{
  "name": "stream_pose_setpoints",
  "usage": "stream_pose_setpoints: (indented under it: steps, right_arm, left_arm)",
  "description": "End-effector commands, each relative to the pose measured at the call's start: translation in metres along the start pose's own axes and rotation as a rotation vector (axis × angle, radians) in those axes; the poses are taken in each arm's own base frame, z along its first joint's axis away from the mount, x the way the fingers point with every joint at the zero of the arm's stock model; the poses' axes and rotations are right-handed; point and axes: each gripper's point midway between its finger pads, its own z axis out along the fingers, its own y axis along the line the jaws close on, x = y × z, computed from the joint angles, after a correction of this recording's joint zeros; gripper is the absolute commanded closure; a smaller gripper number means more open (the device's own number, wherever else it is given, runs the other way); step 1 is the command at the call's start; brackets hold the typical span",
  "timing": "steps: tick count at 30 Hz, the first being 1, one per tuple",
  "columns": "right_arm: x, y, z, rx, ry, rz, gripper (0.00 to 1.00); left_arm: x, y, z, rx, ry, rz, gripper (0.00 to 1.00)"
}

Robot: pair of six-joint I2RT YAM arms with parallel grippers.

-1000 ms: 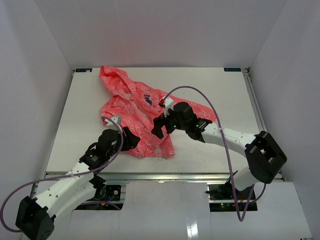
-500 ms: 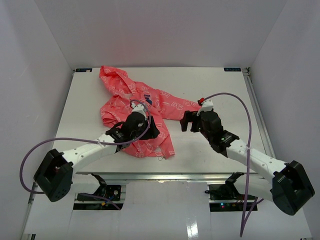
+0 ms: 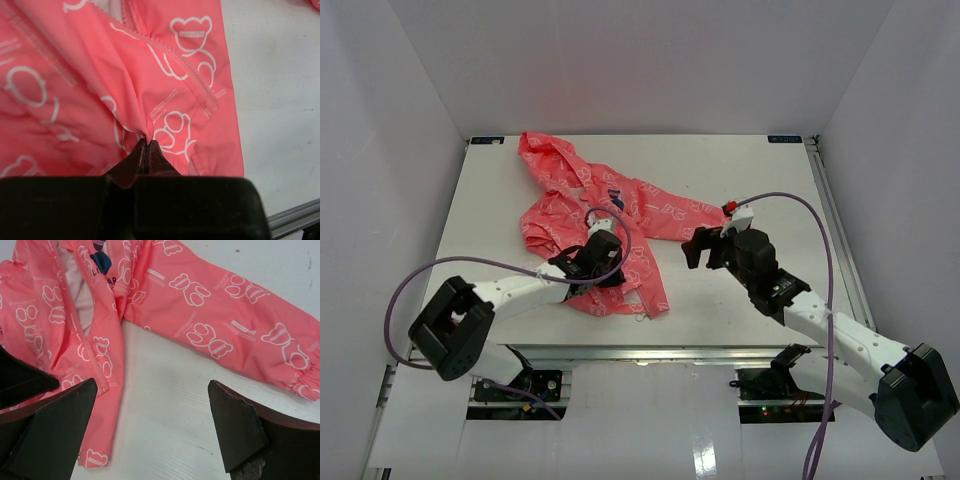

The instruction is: Zip up the jacket

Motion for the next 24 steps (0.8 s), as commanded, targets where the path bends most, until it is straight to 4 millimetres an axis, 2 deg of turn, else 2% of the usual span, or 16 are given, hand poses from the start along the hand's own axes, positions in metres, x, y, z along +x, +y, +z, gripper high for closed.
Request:
stream_pose_setpoints:
  steps: [1,2,6,9,10,13,16,19,24]
  right_arm:
    - [-0.011,0.020,0.006,-0.107,-0.017,-0.027,0.02]
    - [-0.010,0.028,0.008,-0.149,-0.010,-0.034,0.02]
    - [-0.013,0.078,0.011,-0.429,-0.003,-0.066,0.02]
    - [-0.013,0.111,0.013,-0.617,0.016,-0.060,0.05]
    - [-0.007,0.118,0.013,-0.670,0.042,-0.052,0.06]
    - [-0.009,0.141,0.008,-0.828,0.031,-0.045,0.08]
    - [-0.016,0.155,0.008,-0.919,0.015,-0.042,0.09]
    - [-0.004,0.162,0.017,-0.973,0.087,-0.012,0.12]
    - [0.005,0.169,0.017,-1.025,0.115,0.022,0.16]
  left_arm:
    - [-0.020,0.004,-0.042,0.046,-0.131,-0.017,1.00]
    - [-0.017,0.008,-0.049,0.063,-0.144,-0.002,1.00]
    - [-0.017,0.001,-0.076,0.181,-0.187,0.052,1.00]
    - [-0.006,0.002,-0.086,0.238,-0.182,0.073,1.00]
    - [0.000,0.003,-0.087,0.247,-0.174,0.078,1.00]
    - [0.005,0.003,-0.095,0.300,-0.188,0.087,1.00]
    - [0.000,-0.005,-0.113,0.377,-0.241,0.098,1.00]
    - [-0.002,-0.005,-0.124,0.410,-0.277,0.095,1.00]
    - [-0.003,-0.005,-0.124,0.406,-0.281,0.089,1.00]
